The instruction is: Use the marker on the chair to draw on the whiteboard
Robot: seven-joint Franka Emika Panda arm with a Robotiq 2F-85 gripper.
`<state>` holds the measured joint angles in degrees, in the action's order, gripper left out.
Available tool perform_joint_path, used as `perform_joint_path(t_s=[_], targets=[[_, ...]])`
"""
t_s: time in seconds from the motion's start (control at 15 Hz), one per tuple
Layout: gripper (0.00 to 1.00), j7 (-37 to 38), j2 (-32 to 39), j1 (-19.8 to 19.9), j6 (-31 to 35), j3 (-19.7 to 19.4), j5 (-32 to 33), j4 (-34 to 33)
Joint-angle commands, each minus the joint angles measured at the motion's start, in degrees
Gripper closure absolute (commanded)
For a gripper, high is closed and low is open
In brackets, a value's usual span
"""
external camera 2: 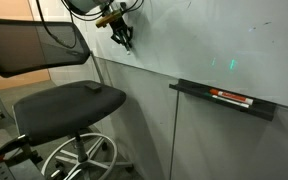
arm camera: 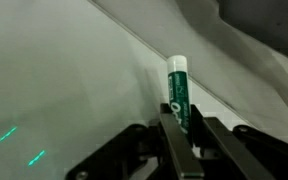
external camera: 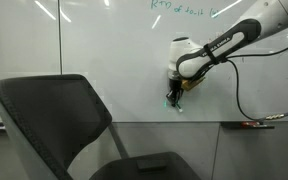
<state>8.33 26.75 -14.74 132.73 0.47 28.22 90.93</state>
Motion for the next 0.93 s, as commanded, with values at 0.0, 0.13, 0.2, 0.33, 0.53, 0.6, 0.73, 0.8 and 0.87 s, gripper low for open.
perform_joint_path(t_s=[0.0,0.13,0.2,0.33,0.53,0.6,0.73,0.8,0.87], targets=[[0.94,1.2,-0.9,0.0,2.4,-1.8,2.3,0.6],[0.94,1.3,-0.9,-0.1,2.4,-2.3,2.8,0.3],[0.94,1.3,-1.0,-0.1,2.4,-2.4,3.0,0.2],[0.94,1.3,-1.3,-0.2,2.2,-2.6,3.7,0.0],[0.94,1.3,-2.4,-0.7,1.2,-3.0,6.4,0.3],[0.94,1.3,-2.9,-0.8,0.9,-3.0,7.5,0.6],[0.94,1.7,-4.0,-0.7,0.5,-2.7,9.5,1.2],[0.94,1.9,-4.6,-0.5,0.3,-2.4,10.3,1.5],[0.94,1.9,-5.1,-0.3,-0.1,-2.1,11.0,1.8]])
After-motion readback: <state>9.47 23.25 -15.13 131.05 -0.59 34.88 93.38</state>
